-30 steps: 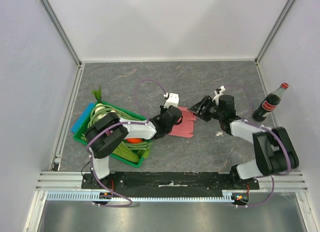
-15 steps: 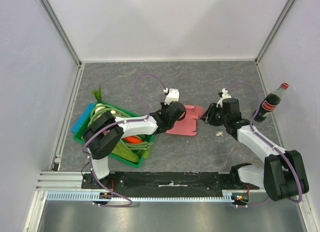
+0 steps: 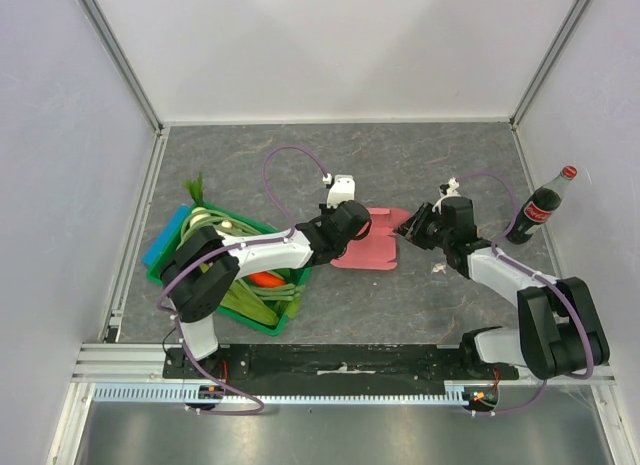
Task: Fold the paper box
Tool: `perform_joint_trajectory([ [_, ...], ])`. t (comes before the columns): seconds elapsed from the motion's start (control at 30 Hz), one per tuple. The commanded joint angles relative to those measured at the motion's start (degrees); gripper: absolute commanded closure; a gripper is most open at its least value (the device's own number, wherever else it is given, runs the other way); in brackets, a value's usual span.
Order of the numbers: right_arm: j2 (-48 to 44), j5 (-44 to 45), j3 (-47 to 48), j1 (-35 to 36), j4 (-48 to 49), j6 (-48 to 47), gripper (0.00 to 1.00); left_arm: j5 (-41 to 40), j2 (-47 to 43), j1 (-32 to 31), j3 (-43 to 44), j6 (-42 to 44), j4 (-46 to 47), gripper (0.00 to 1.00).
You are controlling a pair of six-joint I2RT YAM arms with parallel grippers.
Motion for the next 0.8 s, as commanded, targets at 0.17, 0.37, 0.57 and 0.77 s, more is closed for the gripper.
perform_joint_trajectory([
  [0.17, 1.7, 4.01, 1.64, 0.23, 1.8, -2.28, 0.66, 0.39, -3.22, 0.25, 1.17, -2.46, 1.45, 0.98],
  [0.37, 1.88, 5.78, 1.38, 0.76, 1.52, -4.66, 0.64, 1.01, -3.66, 0.25, 0.99, -2.73, 1.45, 0.98],
  [0.57, 3.37, 3.75, 1.38, 1.46, 4.69, -3.08, 0.75, 1.18, -3.57, 0.25, 0.64, -2.64, 3.02, 0.98],
  [0.77, 1.8, 7.96, 4.36, 4.18, 0.83, -4.91, 0.9, 0.83, -2.52, 0.25, 0.9, -1.41, 3.65, 0.98],
])
